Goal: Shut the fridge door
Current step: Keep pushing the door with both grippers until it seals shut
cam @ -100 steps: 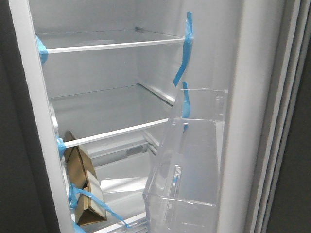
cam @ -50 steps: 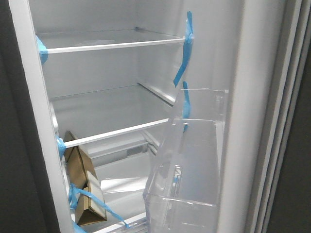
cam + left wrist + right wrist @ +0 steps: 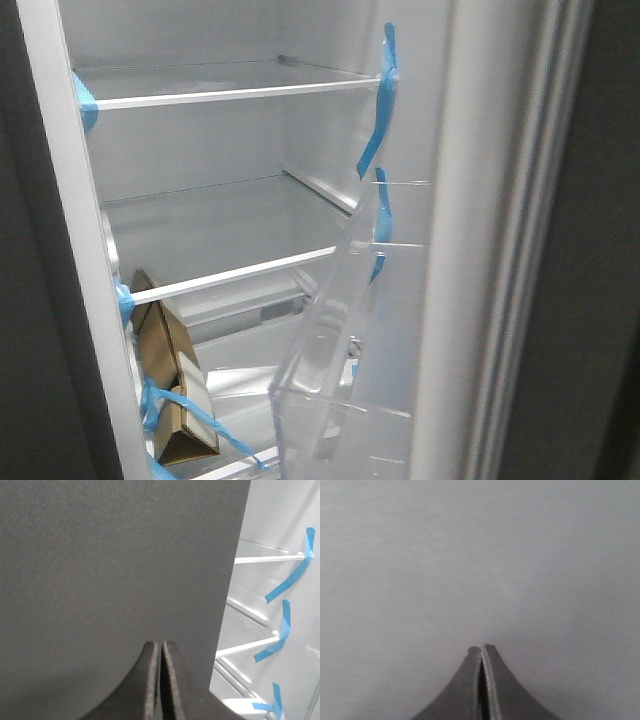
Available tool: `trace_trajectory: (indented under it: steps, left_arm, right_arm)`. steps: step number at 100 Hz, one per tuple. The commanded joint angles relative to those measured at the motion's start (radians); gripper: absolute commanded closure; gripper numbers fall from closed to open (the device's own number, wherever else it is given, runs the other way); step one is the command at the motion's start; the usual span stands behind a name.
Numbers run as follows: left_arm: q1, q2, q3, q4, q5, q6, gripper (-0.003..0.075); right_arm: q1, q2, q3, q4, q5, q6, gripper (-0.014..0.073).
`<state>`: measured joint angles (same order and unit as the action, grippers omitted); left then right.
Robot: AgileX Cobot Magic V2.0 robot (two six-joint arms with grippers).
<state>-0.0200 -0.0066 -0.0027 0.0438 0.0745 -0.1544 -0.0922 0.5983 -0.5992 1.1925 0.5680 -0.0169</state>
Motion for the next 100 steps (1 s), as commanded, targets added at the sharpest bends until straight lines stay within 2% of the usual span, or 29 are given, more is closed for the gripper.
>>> trace_trajectory:
  steps: [1,12,31,65,89,100]
  left_arm:
    - [0.001,-0.023,0.040,-0.006,-0.083,-0.002,0.0740]
    - [0.001,-0.023,0.040,-0.006,-0.083,-0.002,0.0740]
    - [0.001,-0.023,0.040,-0.006,-0.083,-0.002,0.0740]
    - [0.001,-0.023,0.040,-0.006,-0.083,-0.002,0.0740]
    - [0.001,-0.023,0.040,-0.006,-0.083,-0.002,0.0740]
    - [0.001,-0.023,0.040,-0.006,-0.083,-0.002,0.0740]
  right_arm:
    - [0.022,0.053,-0.098,0.048,0.028,-0.088,0.0665]
    - [0.065,0.123,-0.184,0.034,0.028,-0.151,0.0665]
    - [0.177,0.253,-0.335,-0.079,0.007,-0.156,0.0665]
    - [0.412,0.529,-0.566,-0.354,-0.145,-0.154,0.0665]
    - [0.481,0.720,-0.723,-0.485,-0.222,-0.154,0.0665]
    - [0.503,0.799,-0.797,-0.591,-0.248,-0.151,0.0665]
